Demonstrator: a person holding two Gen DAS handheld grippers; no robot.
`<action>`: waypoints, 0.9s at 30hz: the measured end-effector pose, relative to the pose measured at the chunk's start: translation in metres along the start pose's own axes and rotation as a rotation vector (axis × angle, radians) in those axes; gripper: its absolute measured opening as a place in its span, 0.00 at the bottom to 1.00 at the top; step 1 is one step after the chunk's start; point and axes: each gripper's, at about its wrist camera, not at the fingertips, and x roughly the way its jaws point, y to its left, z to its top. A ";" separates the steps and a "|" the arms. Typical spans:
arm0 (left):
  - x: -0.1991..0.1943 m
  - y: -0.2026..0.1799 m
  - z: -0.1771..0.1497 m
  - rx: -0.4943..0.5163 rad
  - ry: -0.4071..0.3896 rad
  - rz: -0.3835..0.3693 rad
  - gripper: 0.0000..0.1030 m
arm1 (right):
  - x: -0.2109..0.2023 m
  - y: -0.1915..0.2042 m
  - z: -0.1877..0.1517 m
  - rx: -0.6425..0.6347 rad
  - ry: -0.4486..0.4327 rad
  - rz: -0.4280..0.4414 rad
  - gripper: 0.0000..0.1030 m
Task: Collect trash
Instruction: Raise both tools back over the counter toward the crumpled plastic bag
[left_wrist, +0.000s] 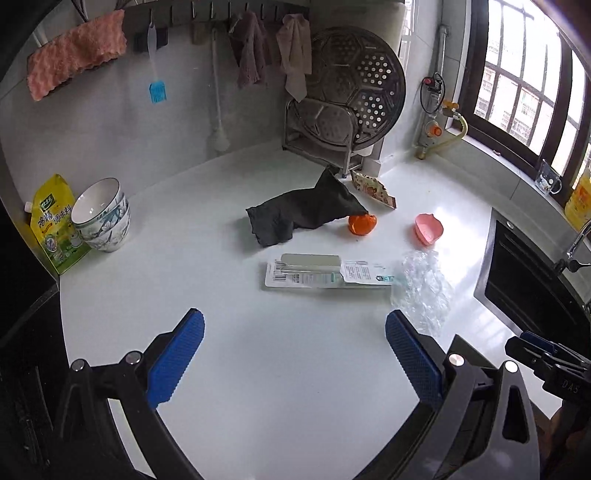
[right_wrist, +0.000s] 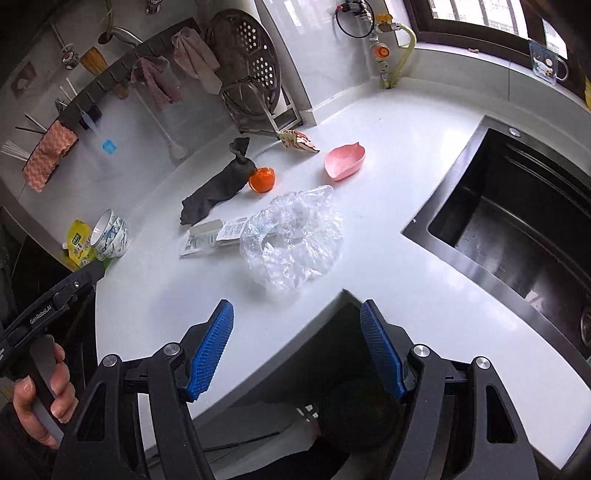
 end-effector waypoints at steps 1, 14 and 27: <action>0.008 0.005 0.005 -0.003 0.014 -0.005 0.94 | 0.011 0.004 0.005 0.000 0.006 0.007 0.66; 0.063 0.035 0.011 -0.112 0.121 -0.003 0.94 | 0.117 0.041 0.049 -0.155 0.104 -0.095 0.66; 0.095 0.002 0.013 -0.093 0.171 -0.054 0.94 | 0.124 0.023 0.056 -0.194 0.135 -0.068 0.07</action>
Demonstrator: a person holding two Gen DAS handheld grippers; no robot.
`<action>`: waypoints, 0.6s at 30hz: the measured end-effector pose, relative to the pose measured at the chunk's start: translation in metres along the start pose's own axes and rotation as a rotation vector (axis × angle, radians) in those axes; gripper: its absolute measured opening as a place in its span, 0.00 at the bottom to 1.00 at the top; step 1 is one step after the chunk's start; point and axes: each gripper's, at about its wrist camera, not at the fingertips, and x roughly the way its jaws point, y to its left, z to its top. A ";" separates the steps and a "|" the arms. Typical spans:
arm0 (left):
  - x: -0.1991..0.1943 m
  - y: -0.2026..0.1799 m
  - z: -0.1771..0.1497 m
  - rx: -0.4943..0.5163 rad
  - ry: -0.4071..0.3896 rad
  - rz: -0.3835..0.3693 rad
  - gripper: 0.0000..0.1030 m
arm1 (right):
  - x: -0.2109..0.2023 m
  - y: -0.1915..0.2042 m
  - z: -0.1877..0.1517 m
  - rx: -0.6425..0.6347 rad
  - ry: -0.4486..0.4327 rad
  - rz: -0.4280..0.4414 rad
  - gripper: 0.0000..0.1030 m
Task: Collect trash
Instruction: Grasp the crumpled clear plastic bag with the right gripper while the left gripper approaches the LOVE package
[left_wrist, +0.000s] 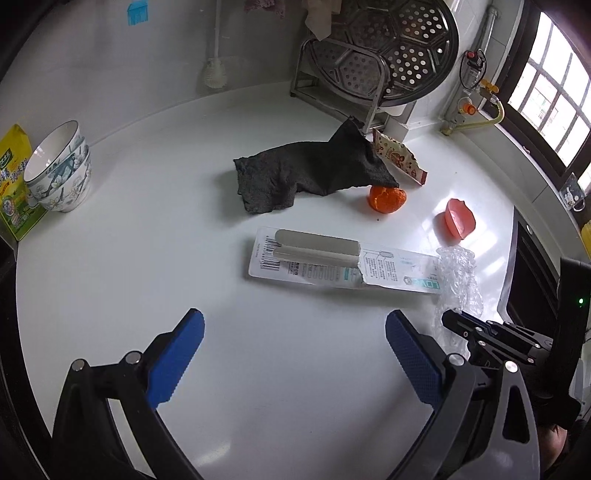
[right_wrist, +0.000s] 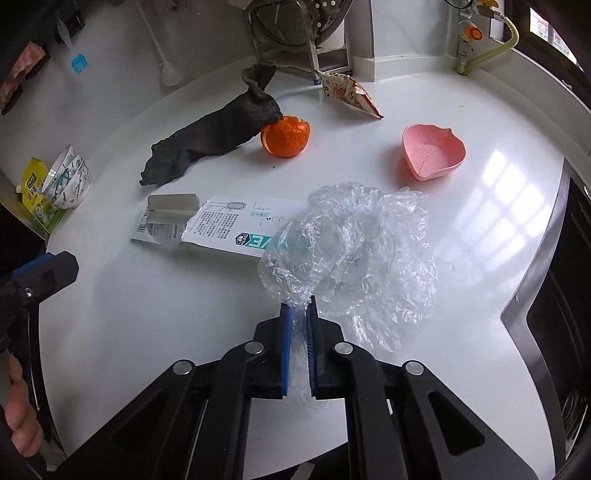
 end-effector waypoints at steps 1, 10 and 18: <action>0.004 -0.005 0.001 0.011 0.006 -0.008 0.94 | -0.006 -0.007 0.001 0.017 -0.013 0.005 0.07; 0.042 -0.040 0.003 -0.060 0.106 -0.036 0.94 | -0.054 -0.059 0.002 0.124 -0.116 -0.006 0.06; 0.048 -0.063 0.021 0.020 0.062 0.033 0.94 | -0.075 -0.091 0.005 0.140 -0.136 0.003 0.06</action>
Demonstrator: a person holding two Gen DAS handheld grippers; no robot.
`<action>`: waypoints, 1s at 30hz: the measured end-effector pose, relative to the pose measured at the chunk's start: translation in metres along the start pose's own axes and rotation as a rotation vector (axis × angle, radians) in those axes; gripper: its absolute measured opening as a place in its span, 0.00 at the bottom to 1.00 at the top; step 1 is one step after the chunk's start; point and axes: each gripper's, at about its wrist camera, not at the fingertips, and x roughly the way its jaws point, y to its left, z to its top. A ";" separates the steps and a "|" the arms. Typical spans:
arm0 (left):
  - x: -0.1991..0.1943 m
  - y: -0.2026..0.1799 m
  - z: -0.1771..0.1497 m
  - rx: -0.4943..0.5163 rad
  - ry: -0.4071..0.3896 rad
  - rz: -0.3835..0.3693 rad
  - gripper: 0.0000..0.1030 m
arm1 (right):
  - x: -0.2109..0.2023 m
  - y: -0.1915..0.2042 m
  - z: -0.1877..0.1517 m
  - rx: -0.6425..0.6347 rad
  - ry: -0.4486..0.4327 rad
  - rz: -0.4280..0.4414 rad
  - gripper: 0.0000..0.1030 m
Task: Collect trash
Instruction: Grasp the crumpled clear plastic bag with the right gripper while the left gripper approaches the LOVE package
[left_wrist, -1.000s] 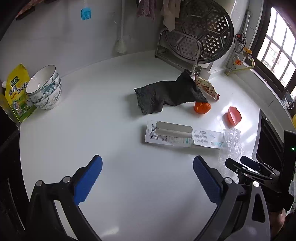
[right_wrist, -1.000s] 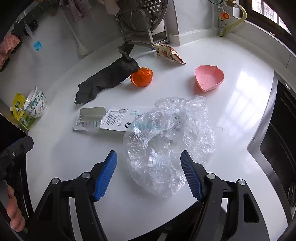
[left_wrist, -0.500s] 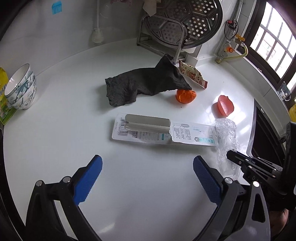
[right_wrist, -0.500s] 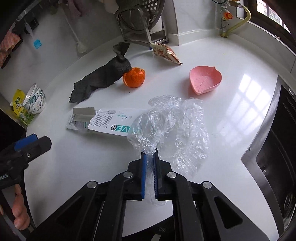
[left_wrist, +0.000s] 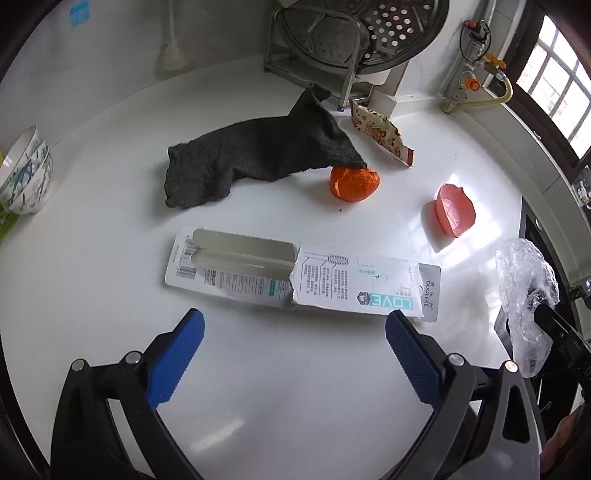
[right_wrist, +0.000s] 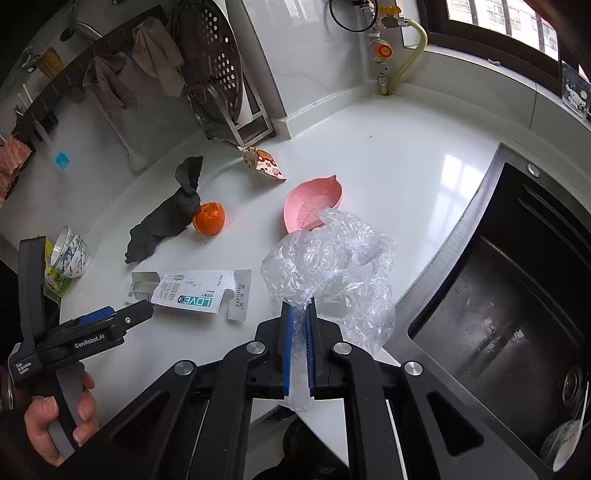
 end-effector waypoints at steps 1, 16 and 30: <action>0.000 -0.004 0.004 0.054 -0.009 -0.009 0.94 | 0.000 -0.002 0.001 0.001 0.000 0.005 0.06; 0.031 -0.031 0.023 0.982 0.046 -0.182 0.94 | -0.003 -0.026 -0.011 0.095 0.008 0.005 0.06; 0.070 -0.056 0.020 1.280 0.104 -0.362 0.94 | -0.021 -0.011 -0.027 0.223 -0.028 -0.086 0.06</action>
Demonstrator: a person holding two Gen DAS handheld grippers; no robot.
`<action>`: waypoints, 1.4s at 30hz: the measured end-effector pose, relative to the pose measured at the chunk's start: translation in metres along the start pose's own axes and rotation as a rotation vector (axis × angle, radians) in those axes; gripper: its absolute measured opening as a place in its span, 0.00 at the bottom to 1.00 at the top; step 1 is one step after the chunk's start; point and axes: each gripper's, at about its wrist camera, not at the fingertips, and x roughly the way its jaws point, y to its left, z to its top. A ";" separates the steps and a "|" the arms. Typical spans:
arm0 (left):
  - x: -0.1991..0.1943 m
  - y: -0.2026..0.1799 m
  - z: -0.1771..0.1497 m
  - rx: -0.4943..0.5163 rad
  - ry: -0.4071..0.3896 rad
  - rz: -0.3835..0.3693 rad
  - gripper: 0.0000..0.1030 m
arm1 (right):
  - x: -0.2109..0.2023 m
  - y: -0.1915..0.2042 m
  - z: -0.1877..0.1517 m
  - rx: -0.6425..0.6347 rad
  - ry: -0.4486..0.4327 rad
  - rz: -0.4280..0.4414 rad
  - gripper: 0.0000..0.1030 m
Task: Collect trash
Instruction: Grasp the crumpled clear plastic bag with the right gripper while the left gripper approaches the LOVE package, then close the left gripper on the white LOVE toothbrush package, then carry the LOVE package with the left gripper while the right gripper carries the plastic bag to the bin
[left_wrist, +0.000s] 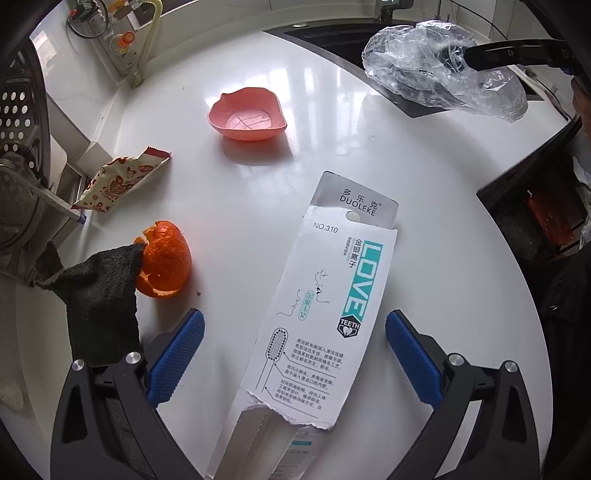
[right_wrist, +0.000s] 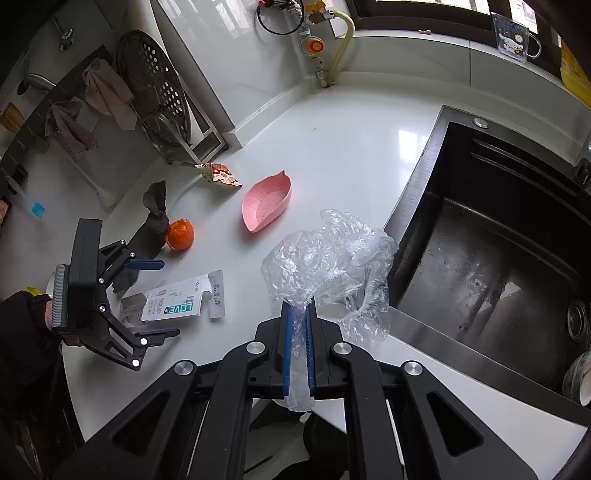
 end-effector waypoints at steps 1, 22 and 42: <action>0.002 0.001 0.001 0.006 -0.001 -0.003 0.94 | -0.001 0.001 -0.001 0.002 -0.002 -0.005 0.06; -0.008 0.027 -0.014 -0.119 -0.076 -0.131 0.50 | -0.021 0.010 -0.012 0.028 -0.042 -0.020 0.06; -0.131 -0.049 -0.040 -0.485 -0.346 -0.068 0.50 | -0.050 0.022 -0.052 0.007 -0.047 0.109 0.06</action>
